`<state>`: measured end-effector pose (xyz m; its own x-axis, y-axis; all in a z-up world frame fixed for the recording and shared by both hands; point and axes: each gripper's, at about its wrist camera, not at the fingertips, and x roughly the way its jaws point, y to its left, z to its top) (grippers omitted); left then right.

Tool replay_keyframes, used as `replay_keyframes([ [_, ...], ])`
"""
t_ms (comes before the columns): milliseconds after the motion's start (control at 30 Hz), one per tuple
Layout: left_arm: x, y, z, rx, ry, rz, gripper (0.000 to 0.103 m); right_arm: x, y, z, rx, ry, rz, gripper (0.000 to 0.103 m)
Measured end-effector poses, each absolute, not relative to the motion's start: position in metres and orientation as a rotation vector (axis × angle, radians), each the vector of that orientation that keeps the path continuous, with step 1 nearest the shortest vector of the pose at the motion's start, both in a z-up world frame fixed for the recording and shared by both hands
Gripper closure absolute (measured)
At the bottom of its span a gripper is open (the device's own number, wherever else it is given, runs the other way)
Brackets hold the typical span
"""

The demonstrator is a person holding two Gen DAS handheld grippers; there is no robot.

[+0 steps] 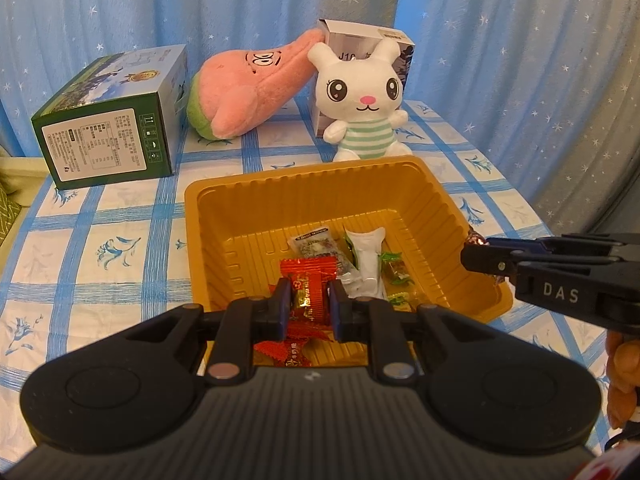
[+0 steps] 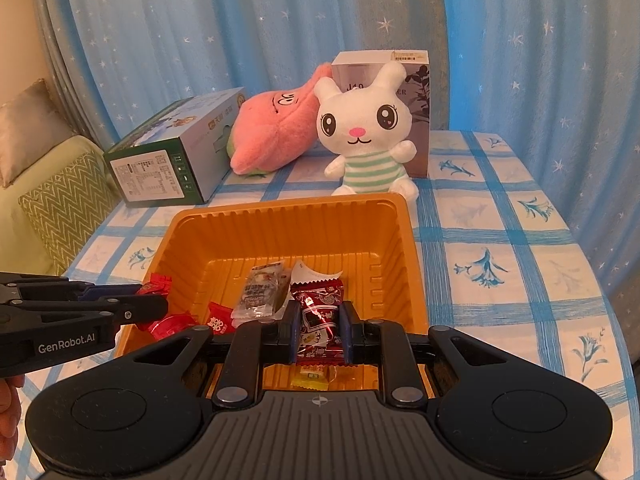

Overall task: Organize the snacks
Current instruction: 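Lower both candies into the tray and open both grippers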

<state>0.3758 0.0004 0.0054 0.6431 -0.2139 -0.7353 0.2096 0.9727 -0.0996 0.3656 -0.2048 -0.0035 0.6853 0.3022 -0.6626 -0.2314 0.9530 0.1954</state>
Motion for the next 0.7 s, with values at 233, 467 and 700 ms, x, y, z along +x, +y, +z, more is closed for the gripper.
replay_keyframes([
  [233,0.384,0.001,0.0,-0.018,0.842,-0.234,0.085,0.368,-0.205,-0.003,0.099,0.758,0.299,0.082],
  [467,0.395,-0.001,-0.004,-0.029,0.84,-0.248,0.085,0.374,-0.205,-0.001,0.103,0.757,0.295,0.082],
  [700,0.391,0.004,-0.002,-0.019,0.828,-0.232,0.057,0.372,-0.207,-0.005,0.111,0.765,0.287,0.082],
])
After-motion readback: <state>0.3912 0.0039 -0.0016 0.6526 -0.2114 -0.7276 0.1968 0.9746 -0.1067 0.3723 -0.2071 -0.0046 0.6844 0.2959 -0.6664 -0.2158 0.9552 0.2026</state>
